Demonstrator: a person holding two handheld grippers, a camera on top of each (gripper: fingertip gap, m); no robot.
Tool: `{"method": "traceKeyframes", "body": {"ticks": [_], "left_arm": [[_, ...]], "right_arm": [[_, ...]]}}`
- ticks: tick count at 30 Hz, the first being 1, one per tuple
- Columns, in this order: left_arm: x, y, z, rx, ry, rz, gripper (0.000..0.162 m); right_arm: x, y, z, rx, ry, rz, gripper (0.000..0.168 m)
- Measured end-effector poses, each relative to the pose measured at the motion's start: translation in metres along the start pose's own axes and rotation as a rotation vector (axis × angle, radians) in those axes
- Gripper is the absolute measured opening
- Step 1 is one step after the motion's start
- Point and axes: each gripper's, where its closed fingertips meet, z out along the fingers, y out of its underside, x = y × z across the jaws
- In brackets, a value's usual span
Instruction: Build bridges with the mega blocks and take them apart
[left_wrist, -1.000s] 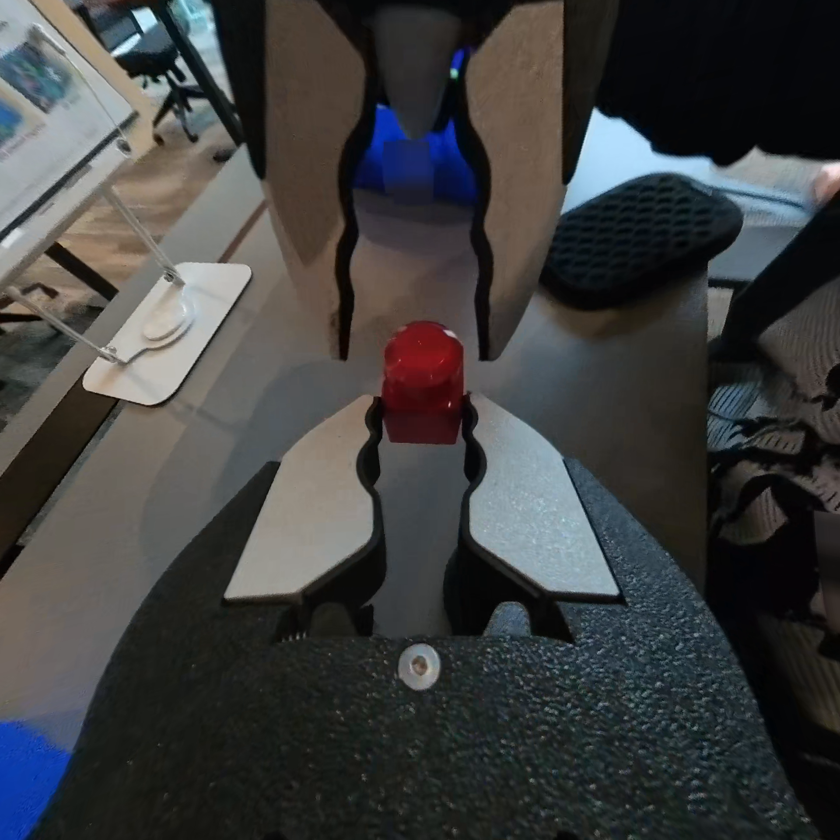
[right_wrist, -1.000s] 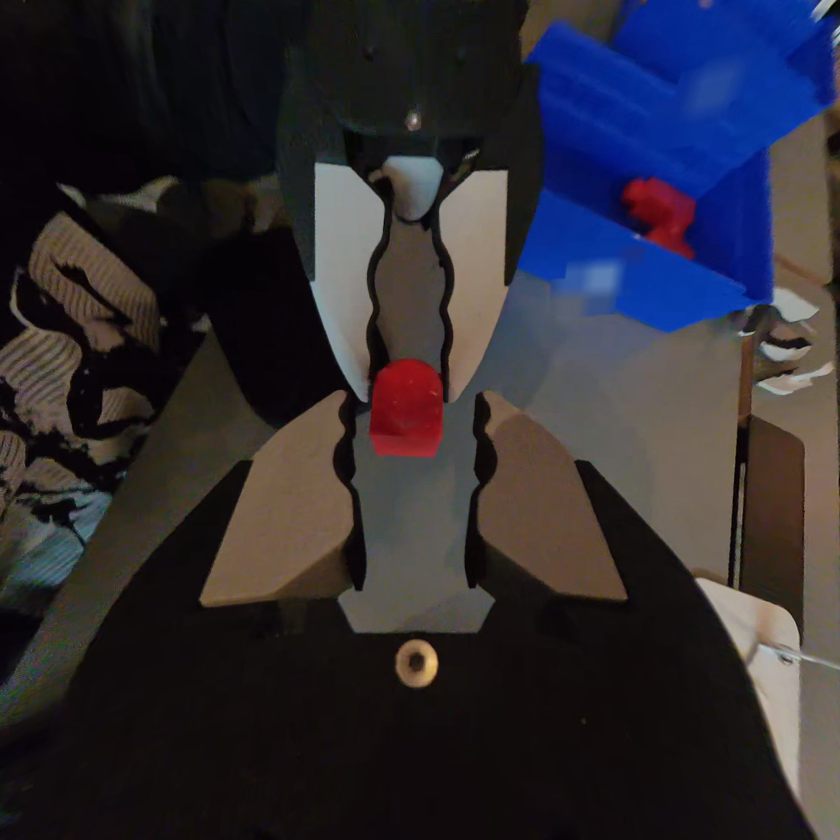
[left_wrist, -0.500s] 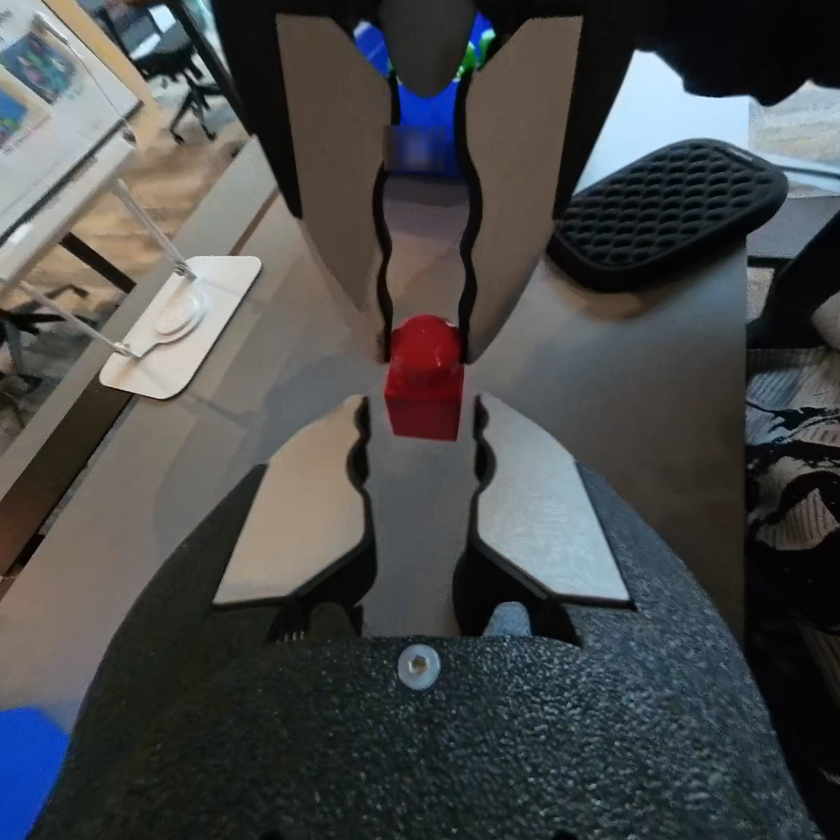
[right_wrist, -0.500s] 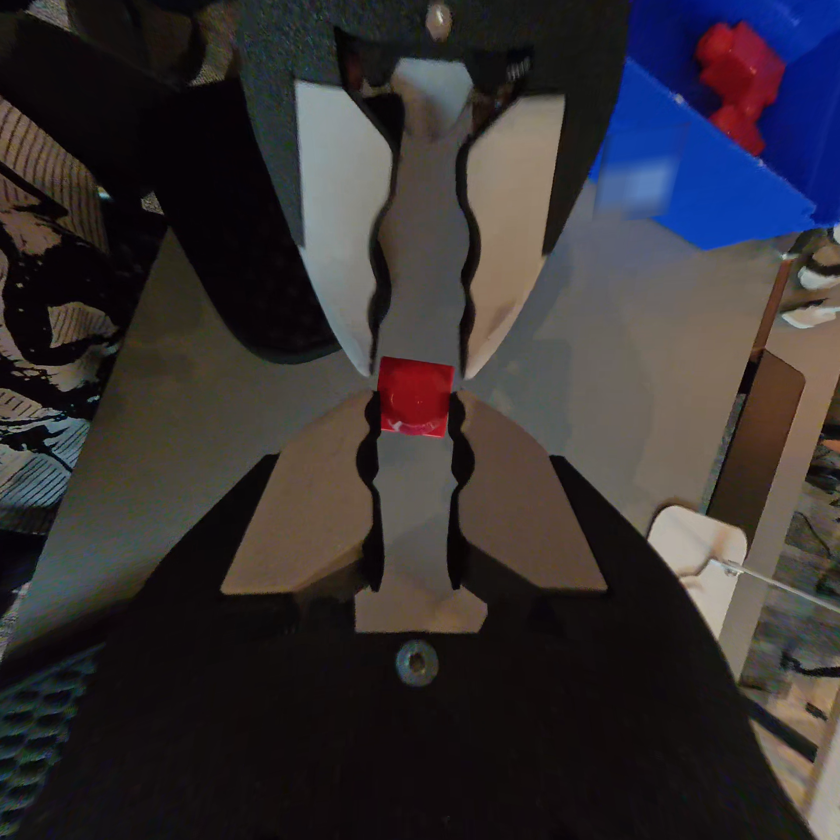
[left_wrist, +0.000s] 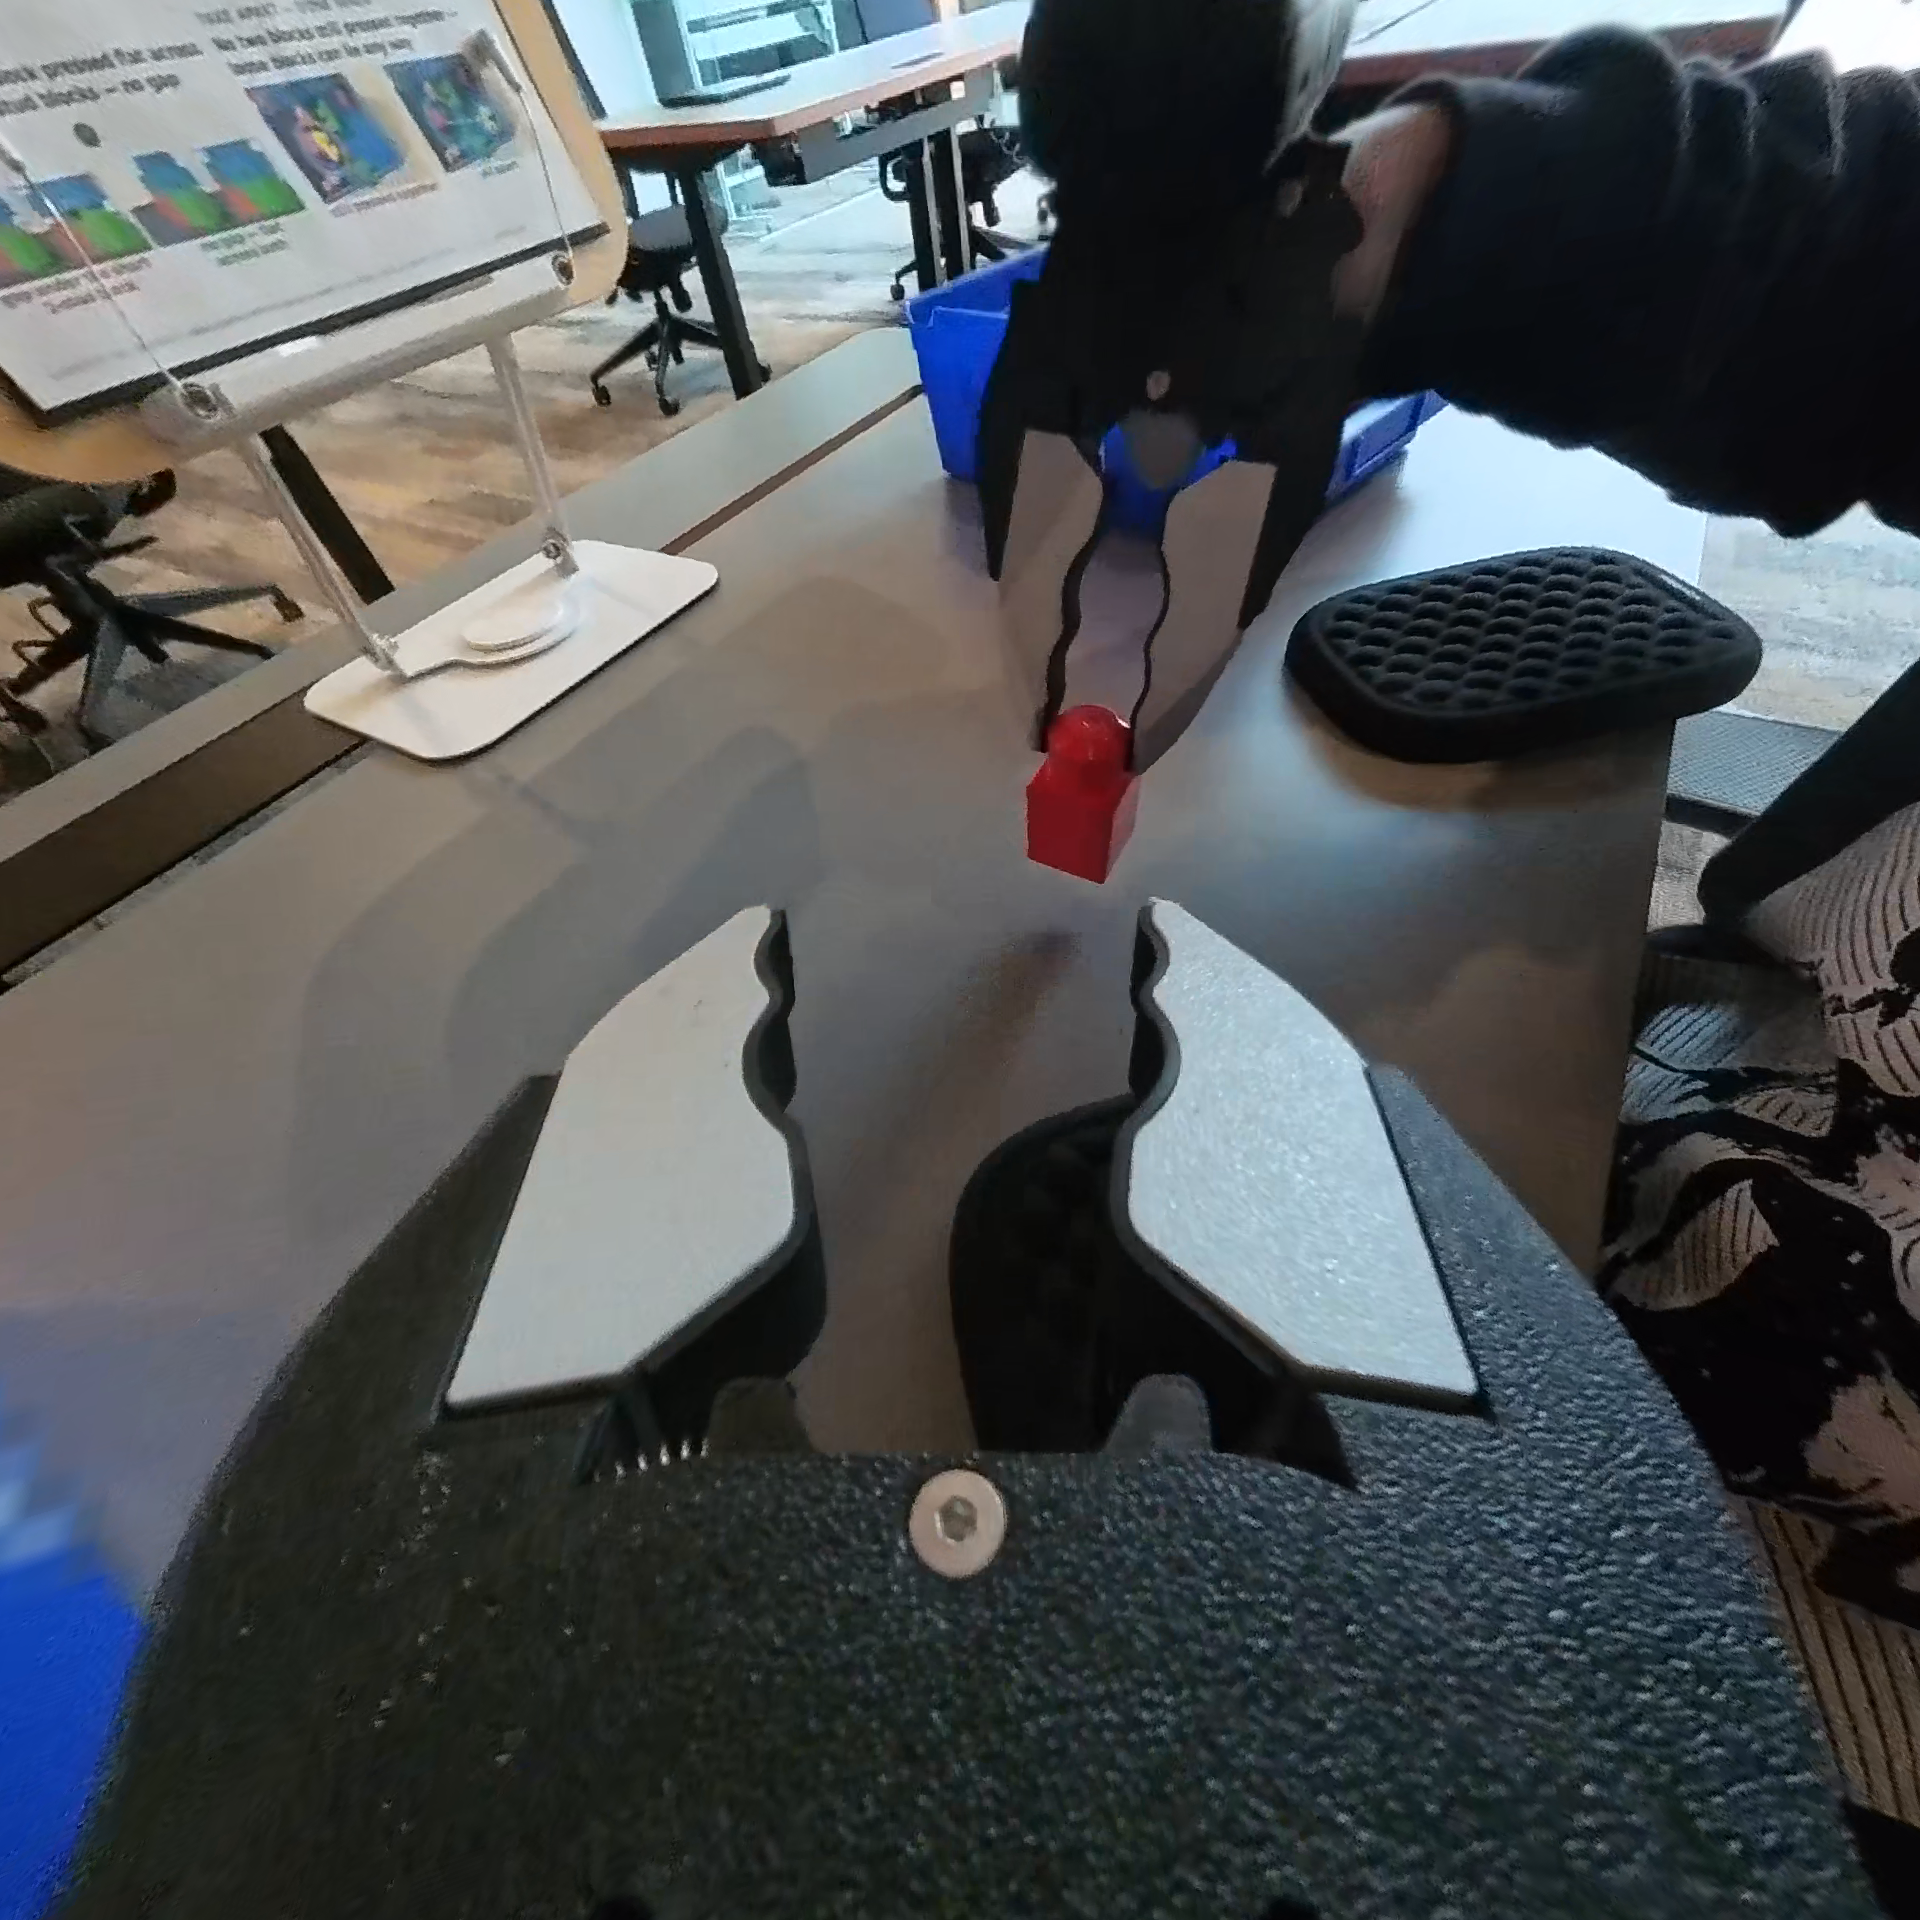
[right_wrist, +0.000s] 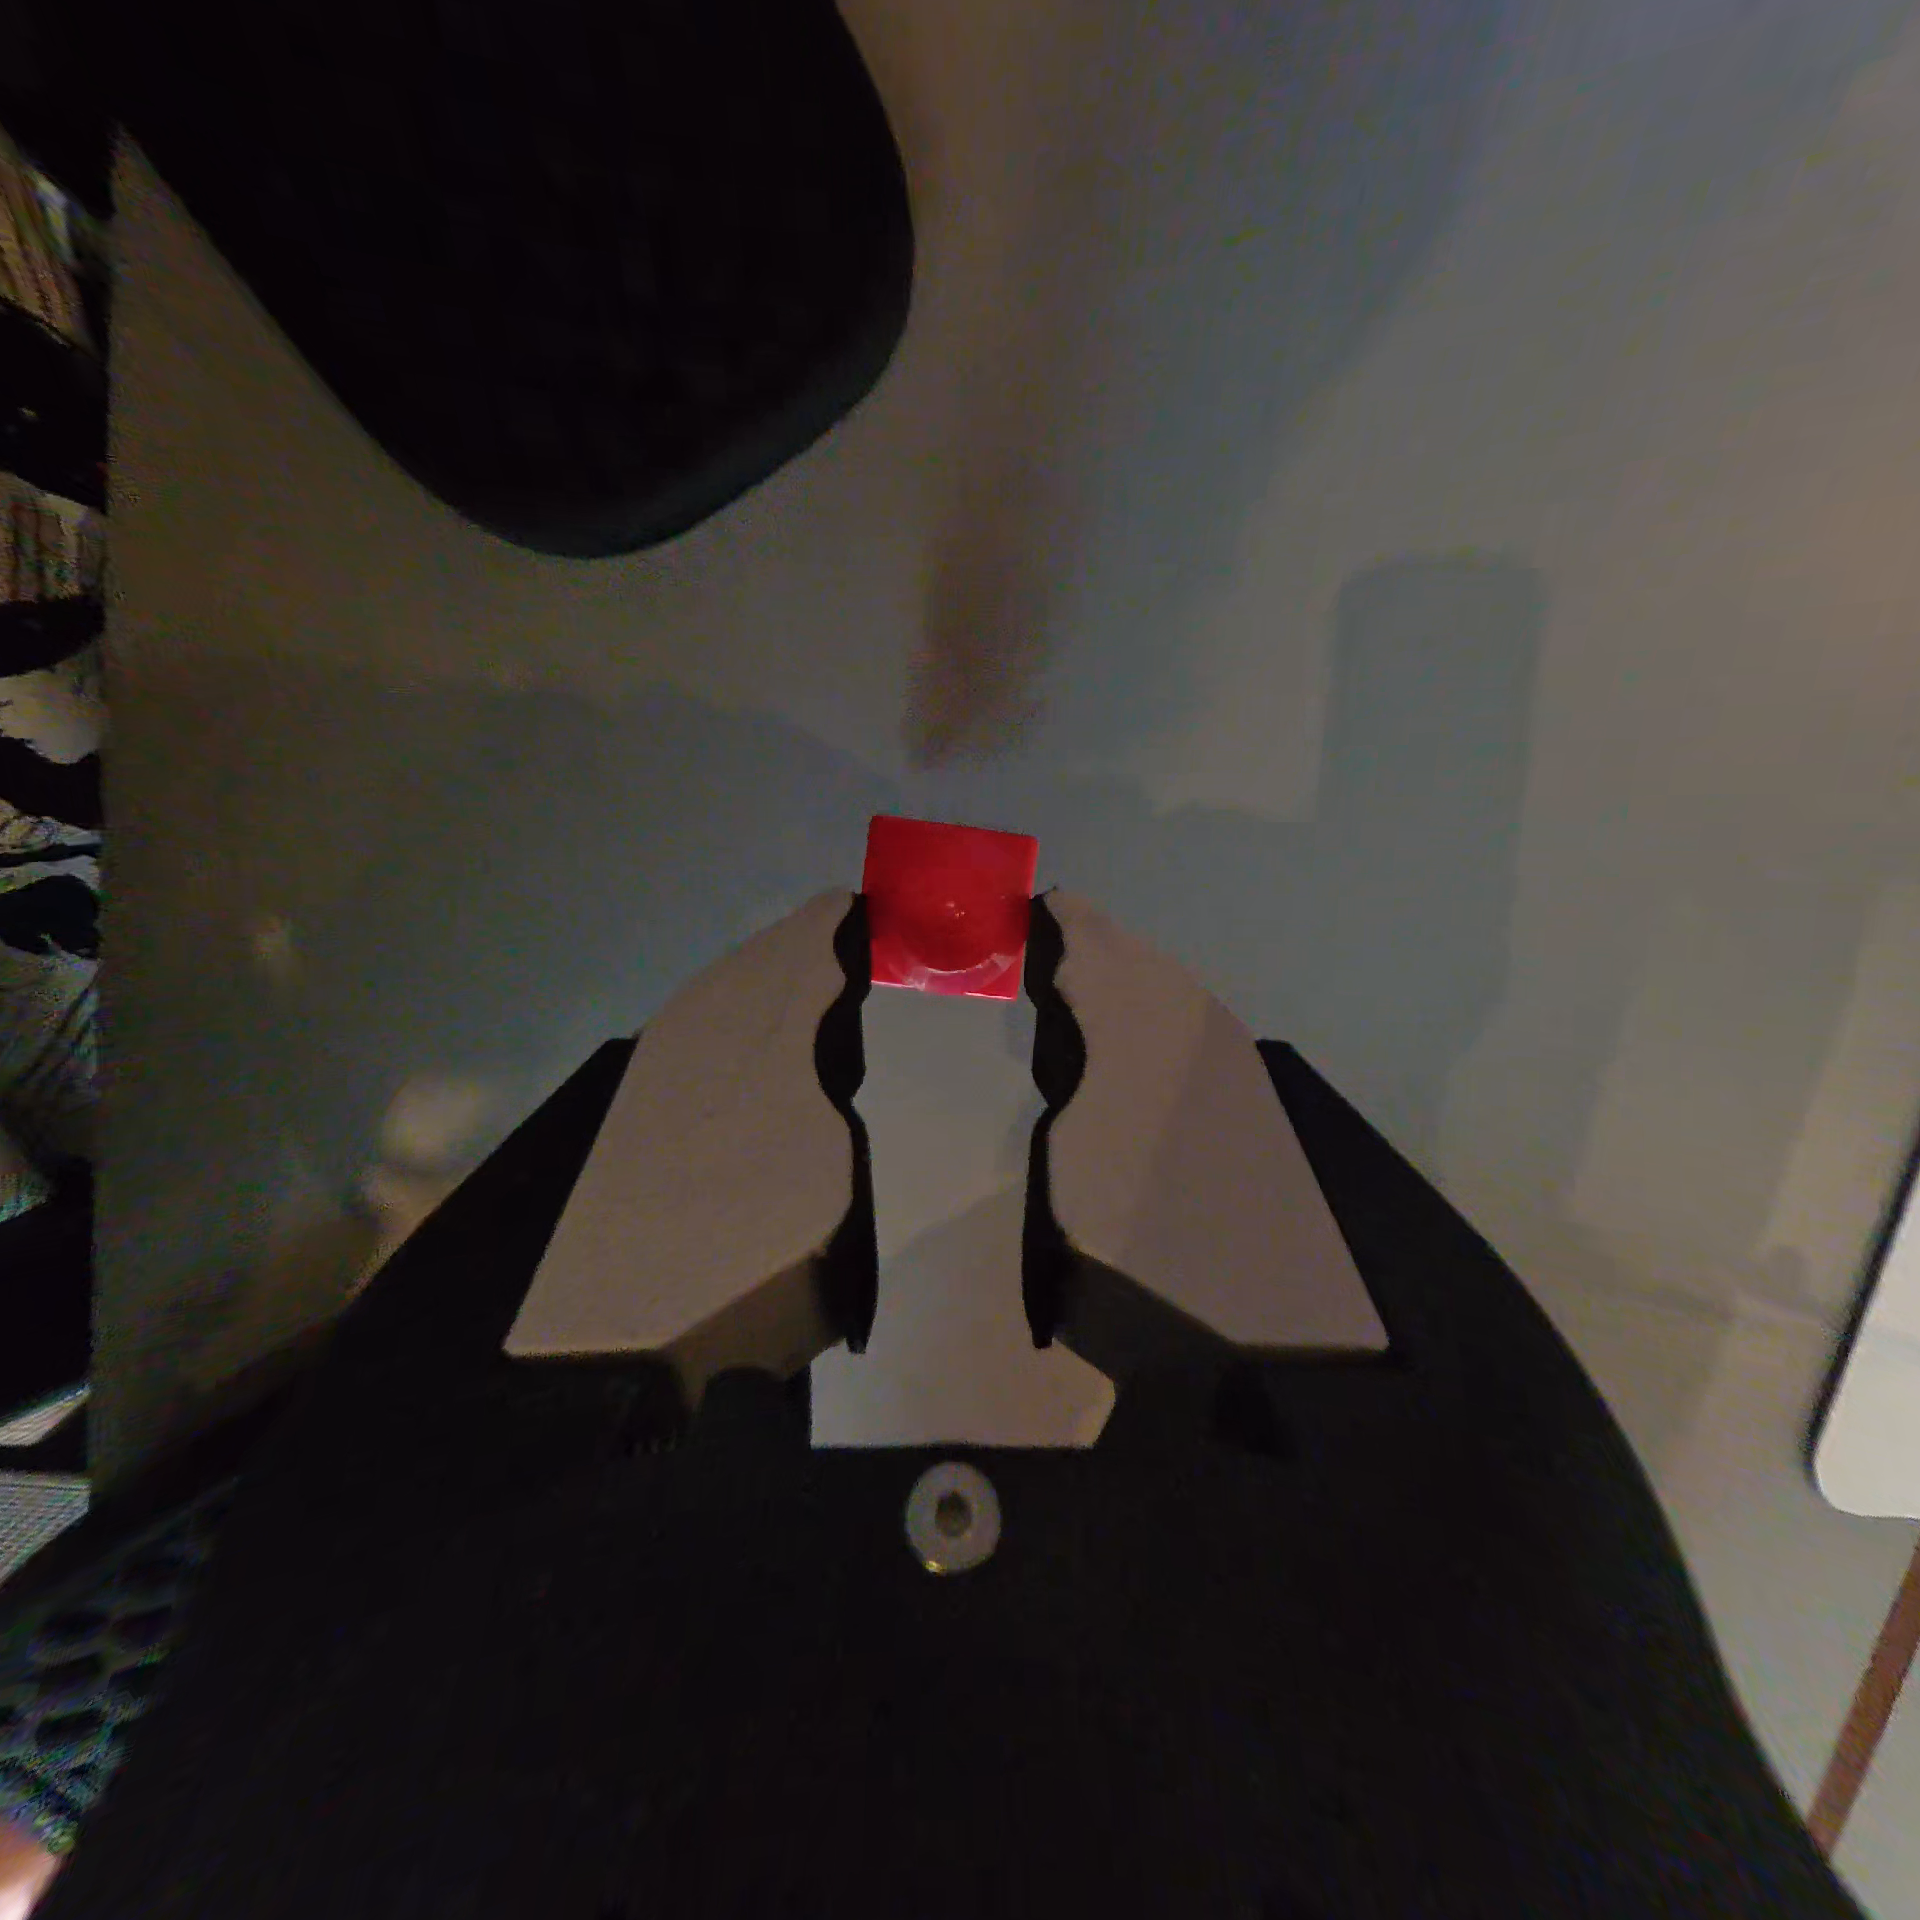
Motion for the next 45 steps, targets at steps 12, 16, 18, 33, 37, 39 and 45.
{"method": "traceKeyframes", "body": {"ticks": [12, 16, 18, 33, 37, 39, 45], "left_arm": [[0.0, 0.005, 0.003, -0.01, -0.009, 0.01, 0.062], [0.0, 0.004, 0.003, -0.01, -0.009, 0.017, 0.062], [-0.001, 0.004, 0.003, -0.012, -0.01, 0.017, 0.062], [-0.003, 0.003, 0.004, -0.026, -0.016, 0.039, 0.062], [-0.003, 0.003, 0.004, -0.031, -0.016, 0.042, 0.063], [-0.003, 0.003, 0.004, -0.032, -0.017, 0.042, 0.063], [-0.01, -0.001, -0.005, -0.03, -0.026, 0.04, 0.065]], "right_arm": [[0.001, 0.018, 0.01, -0.003, -0.005, 0.064, 0.028], [0.002, 0.021, 0.011, -0.004, -0.014, 0.067, 0.028], [0.001, 0.022, 0.011, 0.002, -0.02, 0.067, 0.028], [0.0, 0.023, 0.011, 0.025, -0.048, 0.035, 0.03], [0.001, 0.02, 0.009, 0.037, -0.053, 0.027, 0.033], [0.001, 0.02, 0.007, 0.039, -0.052, 0.024, 0.035], [0.001, 0.014, -0.006, 0.09, -0.022, 0.043, 0.045]]}}
